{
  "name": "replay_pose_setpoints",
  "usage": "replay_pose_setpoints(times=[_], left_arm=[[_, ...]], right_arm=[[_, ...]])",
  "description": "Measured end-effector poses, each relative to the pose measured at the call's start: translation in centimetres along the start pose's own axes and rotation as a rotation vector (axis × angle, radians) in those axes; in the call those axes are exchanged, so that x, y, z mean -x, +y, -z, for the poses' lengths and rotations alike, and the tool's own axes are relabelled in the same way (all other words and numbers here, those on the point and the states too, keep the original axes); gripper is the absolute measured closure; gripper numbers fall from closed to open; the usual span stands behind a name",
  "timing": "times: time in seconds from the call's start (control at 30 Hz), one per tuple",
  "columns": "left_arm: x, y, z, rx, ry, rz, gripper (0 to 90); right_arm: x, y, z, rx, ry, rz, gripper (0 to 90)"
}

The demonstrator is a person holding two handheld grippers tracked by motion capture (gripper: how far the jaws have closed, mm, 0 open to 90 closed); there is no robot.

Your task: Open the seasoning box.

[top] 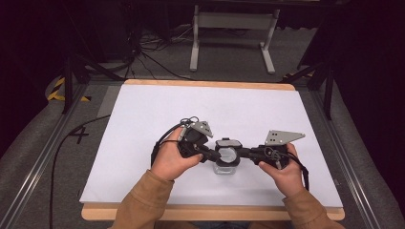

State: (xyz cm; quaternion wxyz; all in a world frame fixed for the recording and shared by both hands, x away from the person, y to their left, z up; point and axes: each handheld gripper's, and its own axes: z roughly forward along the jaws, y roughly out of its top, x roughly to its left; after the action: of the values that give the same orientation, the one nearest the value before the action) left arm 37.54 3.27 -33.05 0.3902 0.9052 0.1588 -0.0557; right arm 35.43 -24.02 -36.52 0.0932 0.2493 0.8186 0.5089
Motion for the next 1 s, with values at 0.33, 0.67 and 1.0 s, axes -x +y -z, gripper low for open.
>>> replay_pose_setpoints(times=[0.33, 0.67, 1.0], left_arm=[[-0.6, -0.1, -1.7, 0.055, 0.092, 0.046, 89.2], [-1.1, 0.6, -1.2, 0.175, 0.161, 0.042, 89.5], [-2.4, 1.2, -1.0, 0.222, 0.187, 0.060, 85.2]], right_arm=[[0.2, 0.1, -0.2, 0.023, -0.004, -0.009, 90.0], [0.0, -0.7, -0.2, -0.006, -0.007, -0.021, 90.0], [-0.4, -2.0, -0.6, -0.065, 0.003, -0.031, 90.0]])
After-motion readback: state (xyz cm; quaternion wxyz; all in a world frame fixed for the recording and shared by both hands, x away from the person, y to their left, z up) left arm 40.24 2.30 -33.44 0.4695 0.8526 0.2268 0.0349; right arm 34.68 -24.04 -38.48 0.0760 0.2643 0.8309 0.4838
